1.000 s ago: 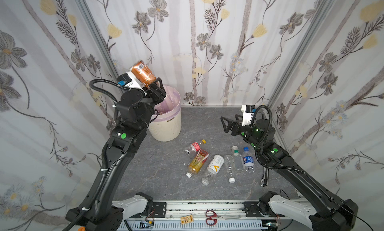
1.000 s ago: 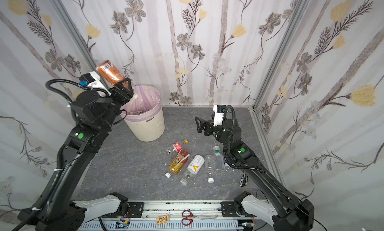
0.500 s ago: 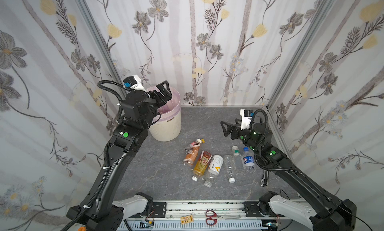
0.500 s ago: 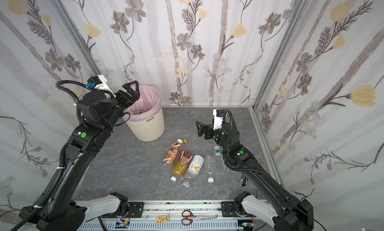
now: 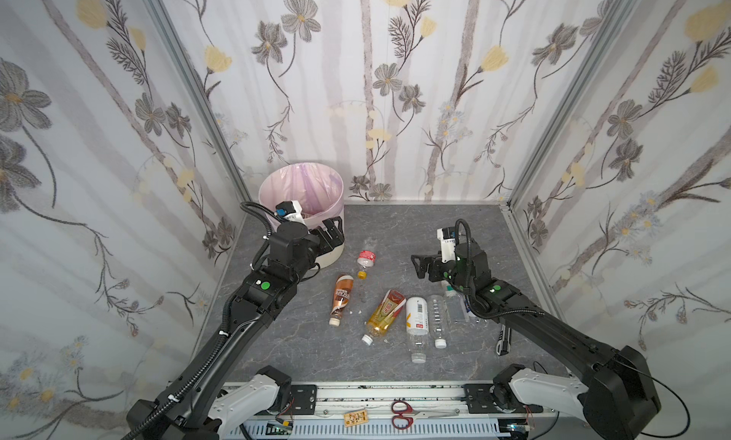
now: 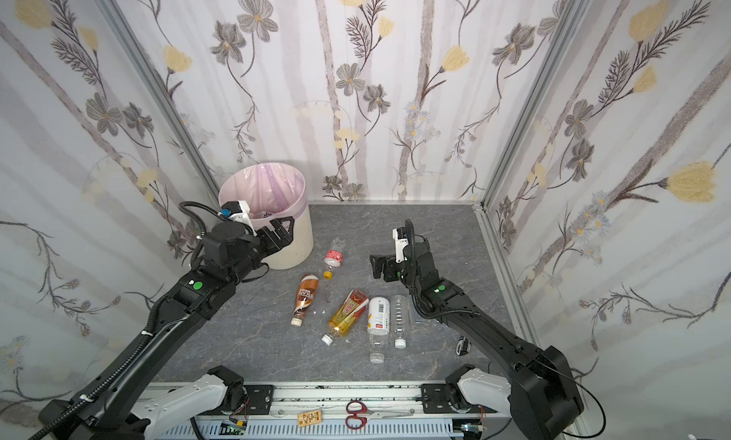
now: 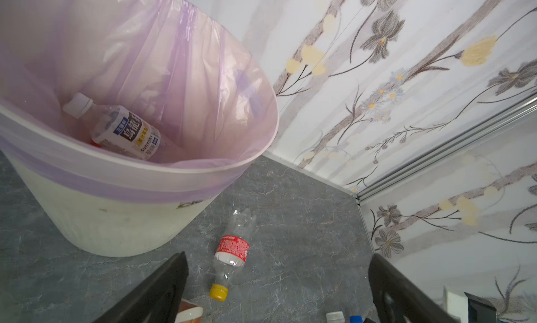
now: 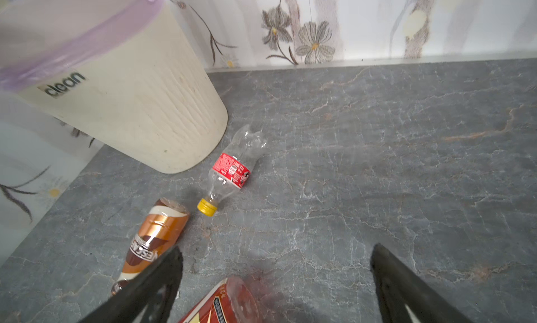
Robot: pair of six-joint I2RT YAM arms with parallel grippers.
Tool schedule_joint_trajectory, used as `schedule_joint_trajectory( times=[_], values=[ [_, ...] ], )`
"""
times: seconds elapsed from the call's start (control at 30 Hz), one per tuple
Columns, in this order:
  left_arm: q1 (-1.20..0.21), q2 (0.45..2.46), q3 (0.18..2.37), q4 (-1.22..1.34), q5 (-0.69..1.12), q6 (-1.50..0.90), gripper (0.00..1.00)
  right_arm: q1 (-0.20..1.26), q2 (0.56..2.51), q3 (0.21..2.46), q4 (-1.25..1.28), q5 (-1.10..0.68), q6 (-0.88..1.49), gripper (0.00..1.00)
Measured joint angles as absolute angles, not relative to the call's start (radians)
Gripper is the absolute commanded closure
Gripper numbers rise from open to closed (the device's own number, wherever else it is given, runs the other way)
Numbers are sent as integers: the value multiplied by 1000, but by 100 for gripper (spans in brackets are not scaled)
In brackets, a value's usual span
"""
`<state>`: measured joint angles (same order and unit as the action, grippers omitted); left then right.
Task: Throw the plastic bottles in the bin
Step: Pick up the plastic bottle from the middle-right of the table.
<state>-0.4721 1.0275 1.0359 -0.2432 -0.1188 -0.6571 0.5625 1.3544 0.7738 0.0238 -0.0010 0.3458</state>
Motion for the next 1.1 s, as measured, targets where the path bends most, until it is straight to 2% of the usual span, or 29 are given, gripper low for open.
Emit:
schedule_joint_trajectory(
  times=[0.1, 0.27, 0.5, 0.63, 0.8, 1.1],
  values=[
    [-482, 1026, 964, -236, -102, -680, 0, 564, 1373, 774, -8, 23, 338, 0],
    [-538, 1035, 896, -209, -70, -693, 0, 550, 1365, 775, -99, 160, 334, 0],
    [-670, 1116, 891, -109, -37, -675, 0, 476, 1214, 601, -176, 290, 394, 0],
    [-748, 1181, 901, -50, -29, -653, 0, 364, 1098, 534, -188, 316, 438, 0],
    [-828, 1247, 929, 23, -22, -627, 0, 202, 1071, 489, -183, 277, 475, 0],
    [-890, 1300, 939, 132, 4, -608, 0, 171, 1141, 435, -175, 152, 532, 6]
  ],
)
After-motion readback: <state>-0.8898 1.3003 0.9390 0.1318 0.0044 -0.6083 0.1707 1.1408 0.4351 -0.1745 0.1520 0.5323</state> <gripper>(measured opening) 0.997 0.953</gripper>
